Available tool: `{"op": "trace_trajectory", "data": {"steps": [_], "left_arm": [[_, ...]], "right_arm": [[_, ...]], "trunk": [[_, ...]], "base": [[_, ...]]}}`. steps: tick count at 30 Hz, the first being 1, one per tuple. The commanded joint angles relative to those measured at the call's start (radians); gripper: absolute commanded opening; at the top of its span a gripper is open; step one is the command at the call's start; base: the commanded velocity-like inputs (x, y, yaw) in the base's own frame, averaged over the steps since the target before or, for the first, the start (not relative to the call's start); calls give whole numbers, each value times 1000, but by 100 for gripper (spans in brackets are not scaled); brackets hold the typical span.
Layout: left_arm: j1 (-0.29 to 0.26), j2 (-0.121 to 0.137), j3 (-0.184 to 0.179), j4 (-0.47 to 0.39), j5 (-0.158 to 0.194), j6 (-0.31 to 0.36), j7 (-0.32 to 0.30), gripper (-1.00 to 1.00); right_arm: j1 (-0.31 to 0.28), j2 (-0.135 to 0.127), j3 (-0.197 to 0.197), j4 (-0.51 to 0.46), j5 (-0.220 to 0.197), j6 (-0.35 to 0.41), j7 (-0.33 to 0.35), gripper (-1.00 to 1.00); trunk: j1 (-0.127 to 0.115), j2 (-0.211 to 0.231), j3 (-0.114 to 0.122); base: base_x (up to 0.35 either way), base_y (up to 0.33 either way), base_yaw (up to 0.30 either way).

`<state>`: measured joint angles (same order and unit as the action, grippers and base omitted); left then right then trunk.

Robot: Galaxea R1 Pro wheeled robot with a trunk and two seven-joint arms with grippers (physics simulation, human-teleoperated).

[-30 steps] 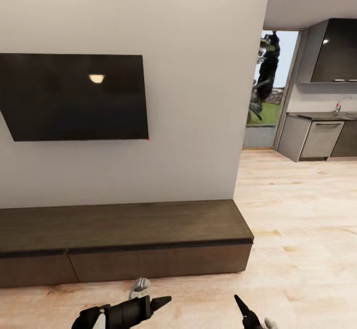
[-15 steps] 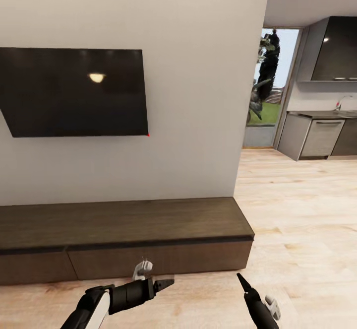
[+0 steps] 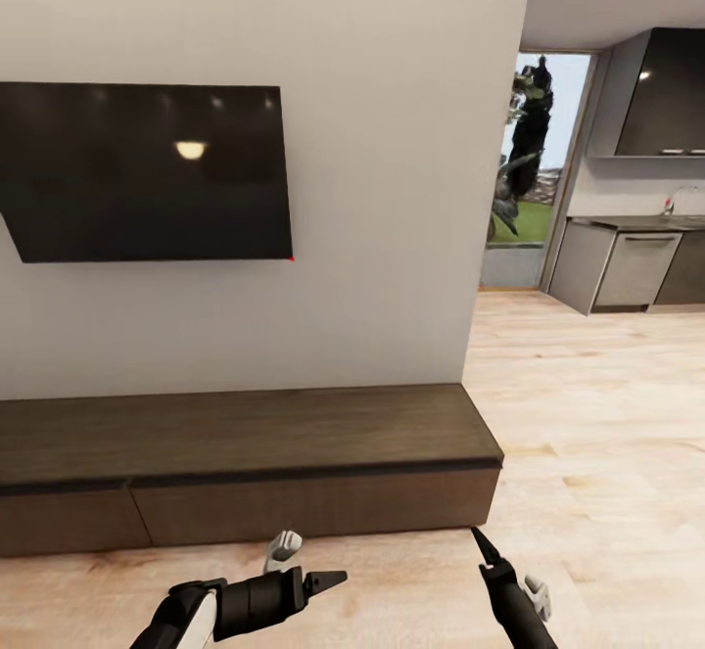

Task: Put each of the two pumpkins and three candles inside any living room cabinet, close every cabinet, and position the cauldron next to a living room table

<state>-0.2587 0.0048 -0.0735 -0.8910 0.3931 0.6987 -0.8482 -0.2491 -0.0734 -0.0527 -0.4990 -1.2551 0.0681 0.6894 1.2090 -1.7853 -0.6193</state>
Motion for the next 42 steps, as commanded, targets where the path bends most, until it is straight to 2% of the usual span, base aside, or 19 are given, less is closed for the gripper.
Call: {"op": "trace_trajectory", "data": {"steps": [1,6,13,24,42], "left_arm": [[-1,0,-1,0,6,7,-1,100],[-1,-4,-4,1,5,7,-3,100],[-1,-4,-13,0,6,7,-4,100],[1,2,-14,1,4,5,-53,100],[1,6,-14,1,5,5,-57,100]], "right_arm": [[-1,0,-1,1,-11,9,6,100],[-1,0,-1,1,-12,12,27,100],[-1,0,-1,1,-13,14,95,100],[-1,0,-1,2,-15,15,105,100],[-1,0,-1,10,-15,16,105,100]], "trunk": [[4,-8,-4],[23,-43,-20],[50,-92,-42],[92,-169,-76],[161,-295,-133]], "base": [[0,0,0],[0,0,0],[0,0,0],[0,0,0],[0,0,0]]}}
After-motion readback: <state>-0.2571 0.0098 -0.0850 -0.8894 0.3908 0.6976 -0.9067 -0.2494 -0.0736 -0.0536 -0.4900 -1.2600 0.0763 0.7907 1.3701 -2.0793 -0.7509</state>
